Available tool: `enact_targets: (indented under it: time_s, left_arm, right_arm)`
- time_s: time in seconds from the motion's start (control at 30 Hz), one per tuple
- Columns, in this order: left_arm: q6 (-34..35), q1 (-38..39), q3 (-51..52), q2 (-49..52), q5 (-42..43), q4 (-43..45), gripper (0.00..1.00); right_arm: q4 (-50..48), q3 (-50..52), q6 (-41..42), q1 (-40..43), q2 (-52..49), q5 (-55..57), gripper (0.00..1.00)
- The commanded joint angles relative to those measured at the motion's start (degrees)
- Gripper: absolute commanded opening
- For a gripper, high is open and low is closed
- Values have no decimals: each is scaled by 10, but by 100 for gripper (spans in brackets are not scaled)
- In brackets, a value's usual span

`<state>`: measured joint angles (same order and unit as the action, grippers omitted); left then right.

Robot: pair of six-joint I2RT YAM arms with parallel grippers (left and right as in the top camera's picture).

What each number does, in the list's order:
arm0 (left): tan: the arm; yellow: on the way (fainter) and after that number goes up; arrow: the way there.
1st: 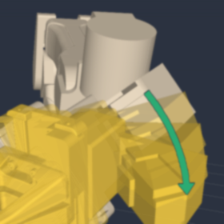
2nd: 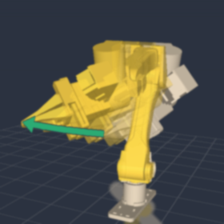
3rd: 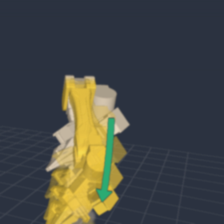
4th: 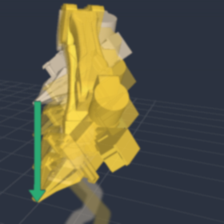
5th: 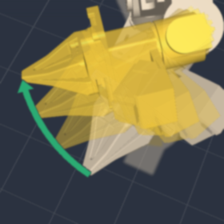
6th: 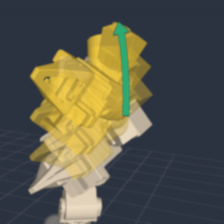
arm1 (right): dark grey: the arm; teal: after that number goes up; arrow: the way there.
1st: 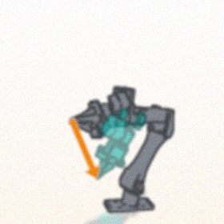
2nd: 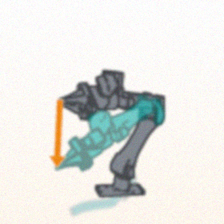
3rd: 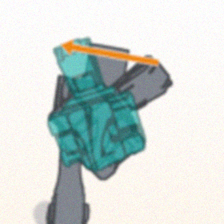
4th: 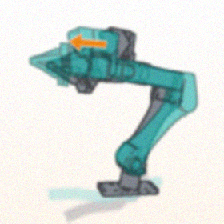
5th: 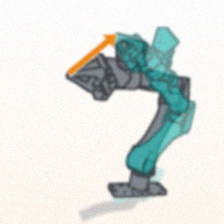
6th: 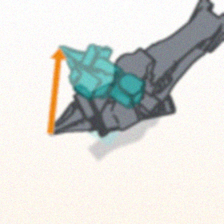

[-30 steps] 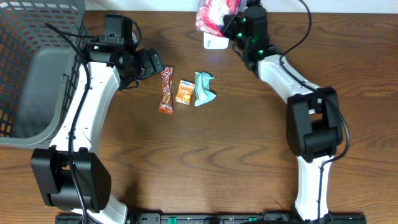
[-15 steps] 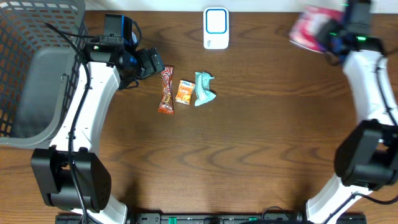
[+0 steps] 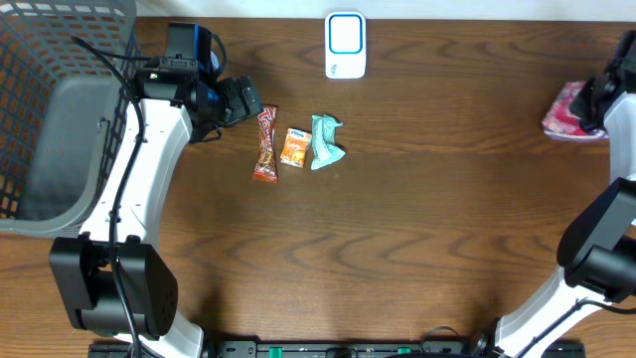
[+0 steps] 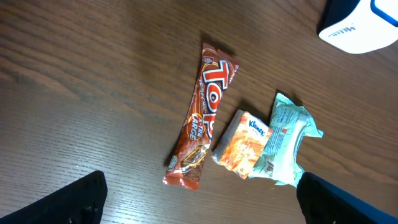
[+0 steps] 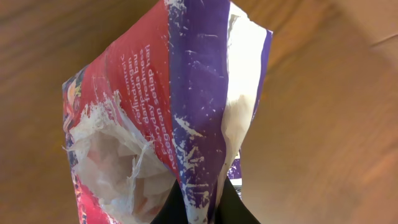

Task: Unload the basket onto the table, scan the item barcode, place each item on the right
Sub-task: 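Carry wipes pack right and drop it at table's right edge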

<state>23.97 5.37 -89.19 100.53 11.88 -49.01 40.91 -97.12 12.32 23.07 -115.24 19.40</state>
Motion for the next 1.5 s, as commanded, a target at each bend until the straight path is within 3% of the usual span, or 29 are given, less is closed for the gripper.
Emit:
enact_targets:
  time_s: [0.0, 0.3, 0.53, 0.7, 0.9, 1.17, 1.37, 1.4, 1.47]
  left_arm:
    - [-3, 0, -6, 3, 1, 0, 98]
    - [-3, 0, -6, 3, 1, 0, 98]
    - [-3, 0, -6, 3, 1, 0, 98]
    - [-3, 0, -6, 3, 0, 0, 98]
    - [-3, 0, -6, 3, 1, 0, 98]
    - [-3, 0, -6, 3, 1, 0, 98]
    - [-3, 0, -6, 3, 1, 0, 98]
    - [-3, 0, -6, 3, 1, 0, 98]
    - [-3, 0, -6, 3, 1, 0, 98]
  right_arm:
    - [1, -5, -52, -1, 1, 62, 1]
    - [-8, -5, -51, -3, -2, -65, 1]
    - [-17, -2, 10, -2, -2, -134, 1]
    - [-9, 1, 189, 9, -2, -12, 1]
    - [-43, 24, 379, 34, -6, -8, 1]
    - [-173, 39, 402, 70, -41, -10, 2]
    - [-223, 39, 389, 87, -54, -48, 28]
    - [-228, 39, 370, 89, -54, -60, 39]
    - [-250, 39, 300, 92, -53, -119, 77]
